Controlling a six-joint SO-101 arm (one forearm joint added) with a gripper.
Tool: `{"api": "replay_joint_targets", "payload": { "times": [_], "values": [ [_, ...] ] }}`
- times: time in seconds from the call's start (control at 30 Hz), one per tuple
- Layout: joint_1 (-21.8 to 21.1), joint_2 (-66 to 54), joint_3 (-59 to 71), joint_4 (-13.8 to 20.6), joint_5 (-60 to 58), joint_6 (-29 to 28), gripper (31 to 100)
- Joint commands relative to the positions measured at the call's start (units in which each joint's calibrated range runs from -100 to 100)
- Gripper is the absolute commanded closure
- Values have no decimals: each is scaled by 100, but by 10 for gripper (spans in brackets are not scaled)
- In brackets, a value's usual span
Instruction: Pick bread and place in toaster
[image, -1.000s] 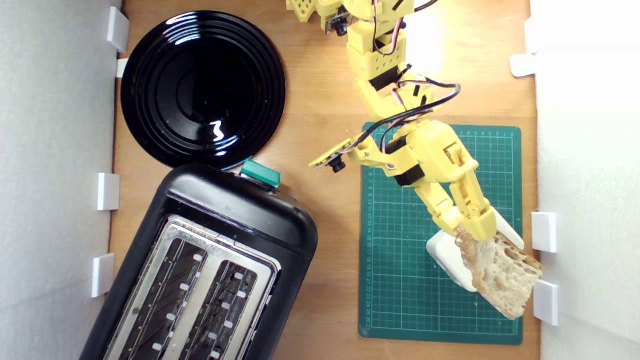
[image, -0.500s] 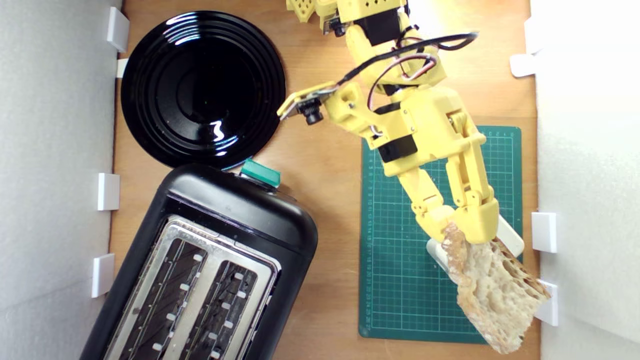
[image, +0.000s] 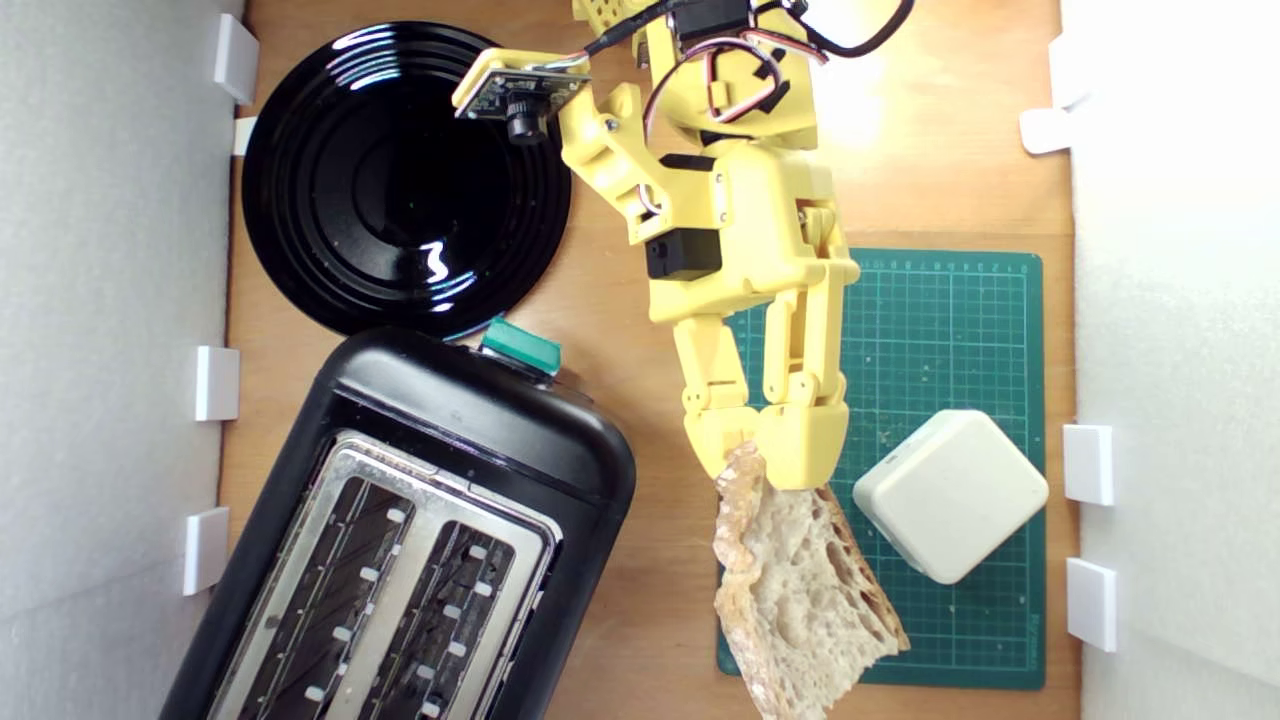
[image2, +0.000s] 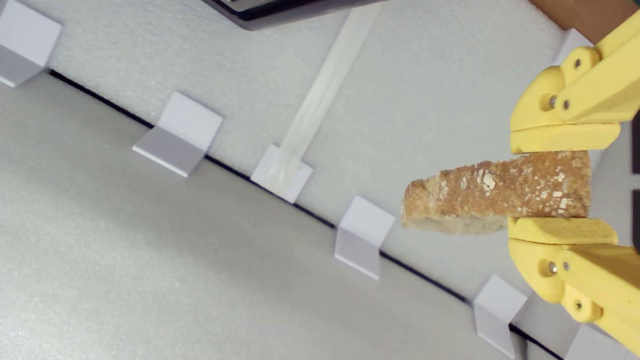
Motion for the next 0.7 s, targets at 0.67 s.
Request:
{"api": "replay_joint_targets", "payload": {
  "times": [0.67],
  "values": [
    [1113,-705,-1398,47,1415,866,748]
  ]
}}
